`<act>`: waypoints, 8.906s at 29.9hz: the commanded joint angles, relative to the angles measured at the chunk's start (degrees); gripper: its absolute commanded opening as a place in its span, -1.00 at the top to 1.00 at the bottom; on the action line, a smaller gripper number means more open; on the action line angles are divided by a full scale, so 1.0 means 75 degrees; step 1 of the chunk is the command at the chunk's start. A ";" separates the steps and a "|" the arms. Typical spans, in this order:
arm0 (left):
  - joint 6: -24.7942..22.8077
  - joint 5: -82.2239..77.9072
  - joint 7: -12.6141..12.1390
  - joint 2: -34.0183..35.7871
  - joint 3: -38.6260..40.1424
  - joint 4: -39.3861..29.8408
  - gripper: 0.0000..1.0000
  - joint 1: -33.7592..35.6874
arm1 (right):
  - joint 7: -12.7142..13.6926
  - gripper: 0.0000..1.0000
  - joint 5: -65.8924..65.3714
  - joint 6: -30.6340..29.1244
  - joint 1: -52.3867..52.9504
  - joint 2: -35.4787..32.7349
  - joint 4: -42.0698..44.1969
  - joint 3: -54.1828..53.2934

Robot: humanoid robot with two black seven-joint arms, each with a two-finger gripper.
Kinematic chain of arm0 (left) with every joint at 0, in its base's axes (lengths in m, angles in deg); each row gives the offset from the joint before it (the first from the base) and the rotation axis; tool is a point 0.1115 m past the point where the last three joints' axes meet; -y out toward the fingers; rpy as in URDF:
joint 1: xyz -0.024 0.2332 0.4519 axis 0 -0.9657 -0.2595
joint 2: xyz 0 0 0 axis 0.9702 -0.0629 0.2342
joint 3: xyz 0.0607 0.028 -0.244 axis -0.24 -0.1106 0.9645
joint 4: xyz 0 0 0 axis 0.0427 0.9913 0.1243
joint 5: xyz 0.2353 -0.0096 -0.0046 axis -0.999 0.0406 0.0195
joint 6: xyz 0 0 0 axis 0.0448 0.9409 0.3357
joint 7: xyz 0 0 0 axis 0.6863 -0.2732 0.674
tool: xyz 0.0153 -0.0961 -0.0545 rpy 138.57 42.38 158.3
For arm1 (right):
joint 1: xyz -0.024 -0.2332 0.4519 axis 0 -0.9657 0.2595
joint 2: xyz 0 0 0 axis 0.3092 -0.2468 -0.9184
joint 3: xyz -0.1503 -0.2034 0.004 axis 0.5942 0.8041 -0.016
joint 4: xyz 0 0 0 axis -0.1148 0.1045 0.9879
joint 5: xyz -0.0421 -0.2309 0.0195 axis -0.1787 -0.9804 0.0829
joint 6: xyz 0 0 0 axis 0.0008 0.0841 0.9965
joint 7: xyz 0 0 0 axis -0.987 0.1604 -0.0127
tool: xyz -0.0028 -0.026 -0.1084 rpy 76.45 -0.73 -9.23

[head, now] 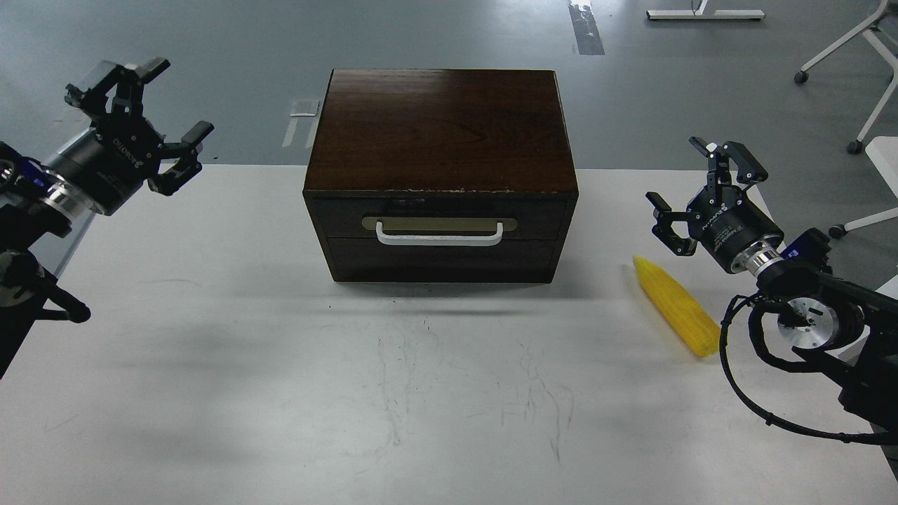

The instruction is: Put corn in drawer with both arms

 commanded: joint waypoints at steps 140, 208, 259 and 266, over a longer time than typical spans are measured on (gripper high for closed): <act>0.0002 -1.3623 0.0000 -0.2694 -0.4870 -0.3861 -0.96 0.4088 | 0.0000 -1.00 -0.0083 0.0012 -0.0468 0.0104 0.0164 0.0017; 0.0002 -1.3623 0.0000 -0.3702 -0.5186 -0.3450 -0.96 0.5024 | 0.0000 -1.00 -0.0141 0.0000 -0.0632 0.0221 0.0164 0.0029; 0.0032 0.3348 0.0000 0.0107 -0.2152 -0.0146 -0.96 0.0513 | 0.0000 -1.00 -1.0553 0.0012 0.2648 -0.2989 -0.1699 0.2805; 0.0020 0.3337 0.0000 0.0107 -0.2116 -0.0170 -0.96 0.0513 | 0.0000 -1.00 -1.2691 0.0222 0.2731 -0.2955 -0.1652 0.3075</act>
